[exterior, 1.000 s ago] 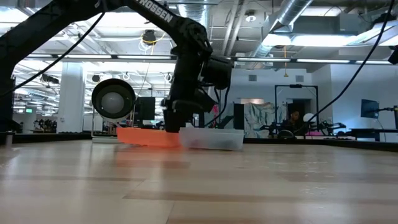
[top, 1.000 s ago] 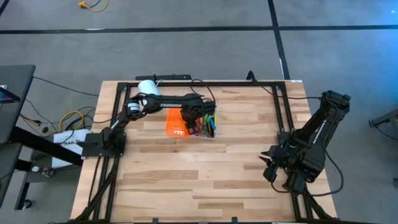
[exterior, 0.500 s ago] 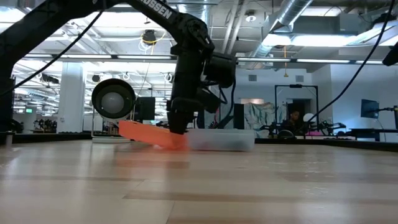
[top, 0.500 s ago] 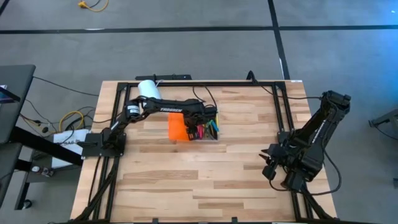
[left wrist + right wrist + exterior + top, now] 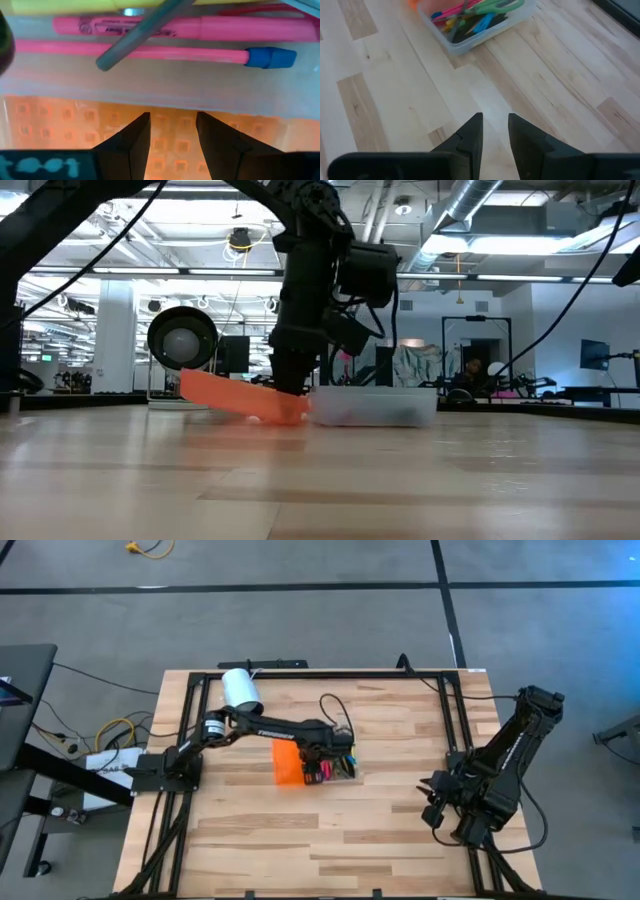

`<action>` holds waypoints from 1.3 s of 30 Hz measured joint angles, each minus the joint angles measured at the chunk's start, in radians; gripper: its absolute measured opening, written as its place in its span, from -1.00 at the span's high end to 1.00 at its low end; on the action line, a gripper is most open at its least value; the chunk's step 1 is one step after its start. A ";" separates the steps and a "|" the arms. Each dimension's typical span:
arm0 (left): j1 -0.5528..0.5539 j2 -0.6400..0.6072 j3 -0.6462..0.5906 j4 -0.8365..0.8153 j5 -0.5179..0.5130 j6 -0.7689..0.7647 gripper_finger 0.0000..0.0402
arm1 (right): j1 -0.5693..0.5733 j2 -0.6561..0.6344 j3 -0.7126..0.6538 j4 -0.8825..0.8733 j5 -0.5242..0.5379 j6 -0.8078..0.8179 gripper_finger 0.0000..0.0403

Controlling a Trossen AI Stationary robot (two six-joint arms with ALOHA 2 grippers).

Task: Pick & place school supplies into a supply box
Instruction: Close the orange supply box

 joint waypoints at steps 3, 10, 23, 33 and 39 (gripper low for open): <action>-0.038 0.000 0.000 0.019 0.003 -0.028 0.24 | 0.000 0.000 0.000 -0.015 0.000 0.000 0.57; -0.127 0.000 0.000 0.079 0.002 -0.067 0.24 | 0.000 0.000 0.000 -0.028 0.003 0.000 0.57; -0.206 -0.027 -0.004 0.107 -0.067 -0.181 0.24 | -0.065 -0.020 -0.002 0.121 0.106 -0.309 0.57; -0.211 -0.048 -0.003 0.048 -0.120 -0.273 0.24 | -0.320 -0.105 -0.152 0.882 -0.136 -1.077 0.57; -0.225 -0.048 -0.003 0.040 -0.152 -0.363 0.24 | -0.516 -0.057 -0.180 1.010 -0.330 -1.270 0.57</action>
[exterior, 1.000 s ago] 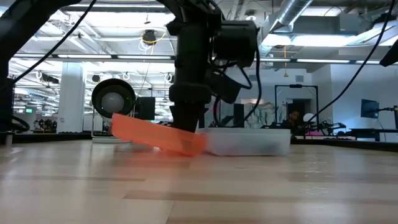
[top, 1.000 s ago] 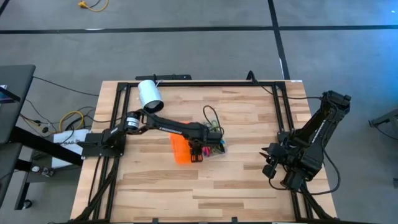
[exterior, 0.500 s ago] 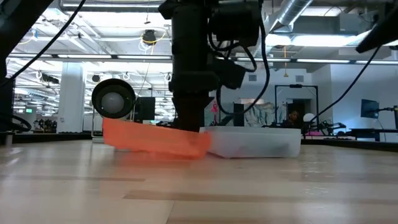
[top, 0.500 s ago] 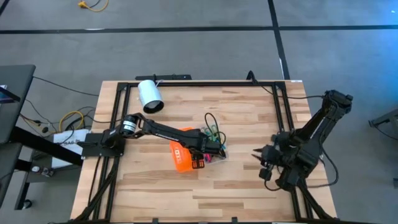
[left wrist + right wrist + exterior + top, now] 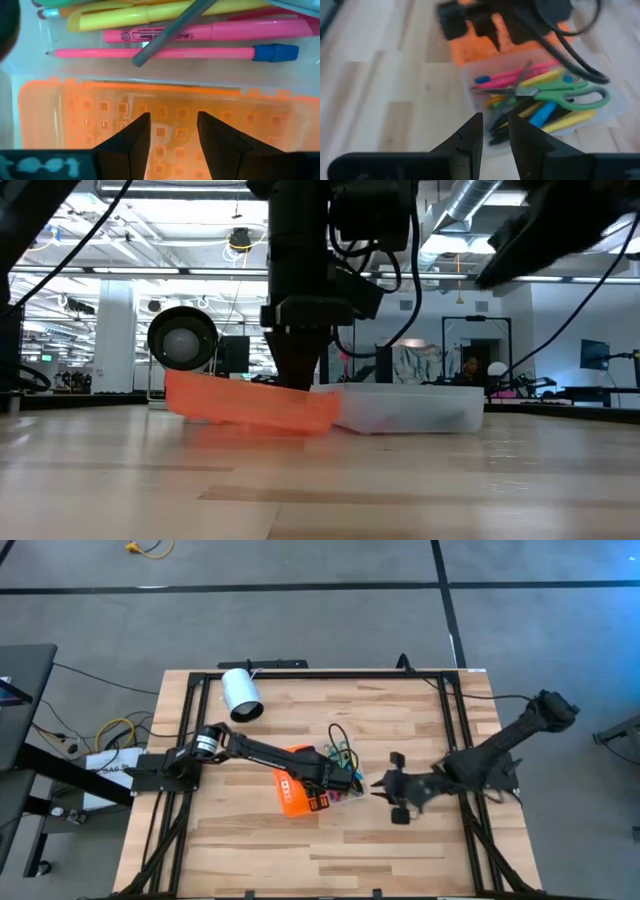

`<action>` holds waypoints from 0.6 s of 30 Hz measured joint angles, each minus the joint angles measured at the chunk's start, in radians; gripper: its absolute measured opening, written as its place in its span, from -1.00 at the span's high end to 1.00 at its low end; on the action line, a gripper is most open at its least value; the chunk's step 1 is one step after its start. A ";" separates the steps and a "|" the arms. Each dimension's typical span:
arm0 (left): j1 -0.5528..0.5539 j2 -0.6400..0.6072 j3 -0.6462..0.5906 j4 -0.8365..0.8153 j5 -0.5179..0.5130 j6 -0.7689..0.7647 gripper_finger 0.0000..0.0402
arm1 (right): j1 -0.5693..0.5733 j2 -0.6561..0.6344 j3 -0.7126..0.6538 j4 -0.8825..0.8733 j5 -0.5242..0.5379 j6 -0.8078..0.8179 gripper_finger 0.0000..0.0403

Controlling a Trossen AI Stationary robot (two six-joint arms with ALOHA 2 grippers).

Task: Pick & place school supplies into a supply box
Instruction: Close the orange supply box

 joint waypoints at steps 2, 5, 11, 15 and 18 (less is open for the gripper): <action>-0.007 0.000 0.001 -0.002 -0.013 -0.022 0.24 | -0.068 0.030 -0.001 0.010 -0.063 -0.043 0.57; -0.021 0.000 0.001 -0.020 -0.040 -0.052 0.24 | -0.165 0.089 -0.001 0.050 -0.147 -0.088 0.57; -0.044 -0.001 0.001 -0.070 -0.105 -0.131 0.24 | -0.287 0.185 -0.001 0.156 -0.268 -0.133 0.57; -0.055 -0.002 0.001 -0.091 -0.141 -0.192 0.24 | -0.325 0.233 -0.001 0.159 -0.276 -0.123 0.57; -0.064 -0.002 0.001 -0.138 -0.174 -0.259 0.24 | -0.344 0.262 -0.001 0.142 -0.275 -0.092 0.57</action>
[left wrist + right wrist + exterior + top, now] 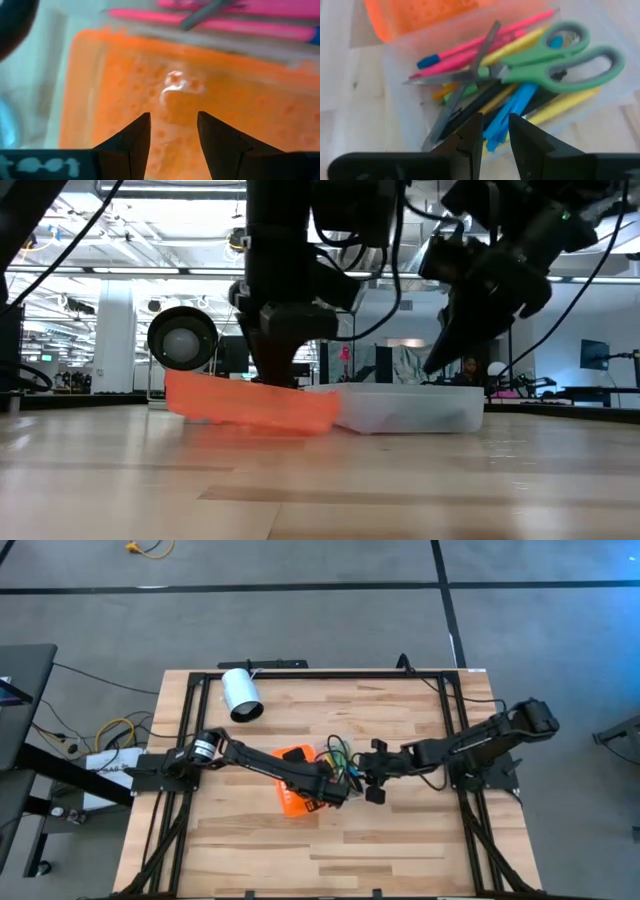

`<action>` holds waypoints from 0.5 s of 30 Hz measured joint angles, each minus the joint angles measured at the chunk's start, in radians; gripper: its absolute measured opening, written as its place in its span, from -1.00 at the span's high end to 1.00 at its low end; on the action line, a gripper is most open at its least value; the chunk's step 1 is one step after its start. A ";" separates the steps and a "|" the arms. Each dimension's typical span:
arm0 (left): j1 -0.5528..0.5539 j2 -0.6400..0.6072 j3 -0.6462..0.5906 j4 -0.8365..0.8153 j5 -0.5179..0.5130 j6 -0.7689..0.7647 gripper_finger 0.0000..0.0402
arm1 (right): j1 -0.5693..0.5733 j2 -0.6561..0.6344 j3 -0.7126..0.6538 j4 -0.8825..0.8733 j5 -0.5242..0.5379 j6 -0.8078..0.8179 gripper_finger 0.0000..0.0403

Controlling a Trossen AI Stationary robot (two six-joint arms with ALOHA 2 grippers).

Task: Pick & place school supplies into a supply box
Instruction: Close the orange supply box

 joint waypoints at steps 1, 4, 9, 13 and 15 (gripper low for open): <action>-0.004 0.000 0.000 -0.022 -0.012 -0.027 0.24 | -0.004 0.009 0.000 -0.001 0.000 0.010 0.57; -0.011 0.000 0.000 -0.082 -0.054 -0.097 0.24 | -0.002 0.027 0.000 -0.015 -0.001 0.038 0.57; -0.016 -0.002 -0.010 -0.114 -0.065 -0.144 0.24 | 0.023 0.037 0.000 -0.020 -0.014 0.067 0.57; -0.022 -0.007 -0.063 -0.101 -0.043 -0.184 0.24 | 0.046 0.037 0.000 -0.049 -0.019 0.097 0.57; -0.037 -0.014 -0.089 -0.077 -0.040 -0.203 0.24 | 0.057 0.036 0.001 -0.061 -0.018 0.108 0.57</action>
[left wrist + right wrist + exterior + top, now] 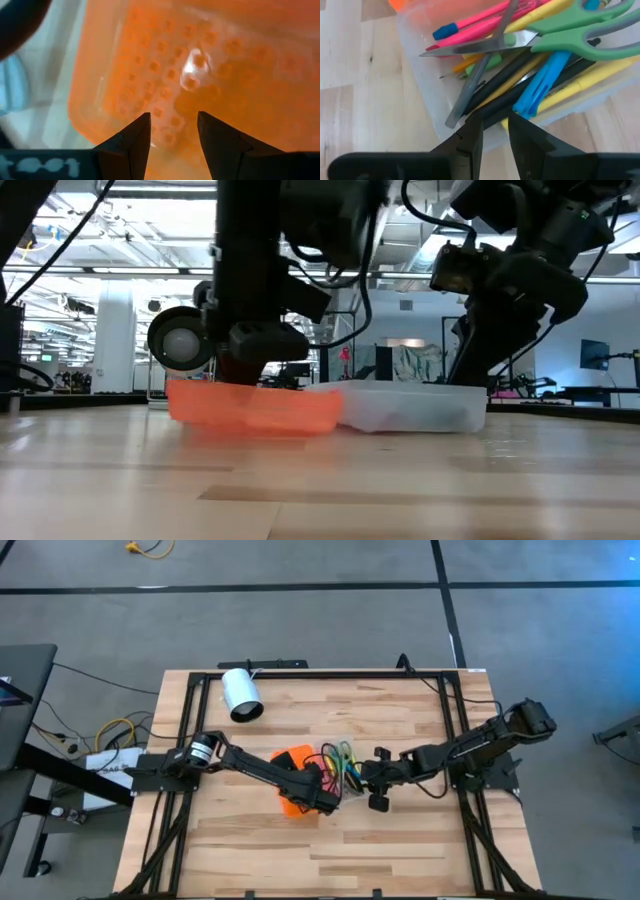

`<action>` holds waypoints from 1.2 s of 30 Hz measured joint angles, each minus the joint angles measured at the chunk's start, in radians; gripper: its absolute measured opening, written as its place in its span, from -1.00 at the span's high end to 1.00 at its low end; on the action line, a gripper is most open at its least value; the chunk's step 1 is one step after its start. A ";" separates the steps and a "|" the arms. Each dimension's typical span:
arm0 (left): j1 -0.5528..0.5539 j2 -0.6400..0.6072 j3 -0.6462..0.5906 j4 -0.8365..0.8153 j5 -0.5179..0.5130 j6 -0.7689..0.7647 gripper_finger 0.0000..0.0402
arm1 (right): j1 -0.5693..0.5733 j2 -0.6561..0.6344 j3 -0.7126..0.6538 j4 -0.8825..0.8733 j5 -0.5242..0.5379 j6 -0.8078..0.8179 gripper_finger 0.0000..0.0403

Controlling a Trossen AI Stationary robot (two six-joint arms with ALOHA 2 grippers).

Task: Pick & place school supplies into a supply box
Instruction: Close the orange supply box

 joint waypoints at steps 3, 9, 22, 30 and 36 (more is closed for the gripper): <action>-0.019 -0.023 -0.045 0.047 0.009 -0.022 0.24 | 0.013 -0.001 0.000 -0.007 0.002 0.013 0.57; -0.034 -0.063 -0.130 0.074 0.021 -0.084 0.24 | 0.021 -0.001 0.000 -0.010 -0.018 0.069 0.57; -0.047 -0.148 -0.255 0.129 0.023 -0.150 0.24 | 0.089 -0.001 0.001 -0.007 -0.086 0.167 0.57; -0.047 -0.151 -0.257 0.158 0.009 -0.122 0.24 | 0.172 -0.001 0.001 -0.013 -0.083 0.275 0.57; -0.047 -0.151 -0.257 0.176 0.005 -0.104 0.24 | 0.227 -0.001 0.001 -0.019 -0.079 0.342 0.57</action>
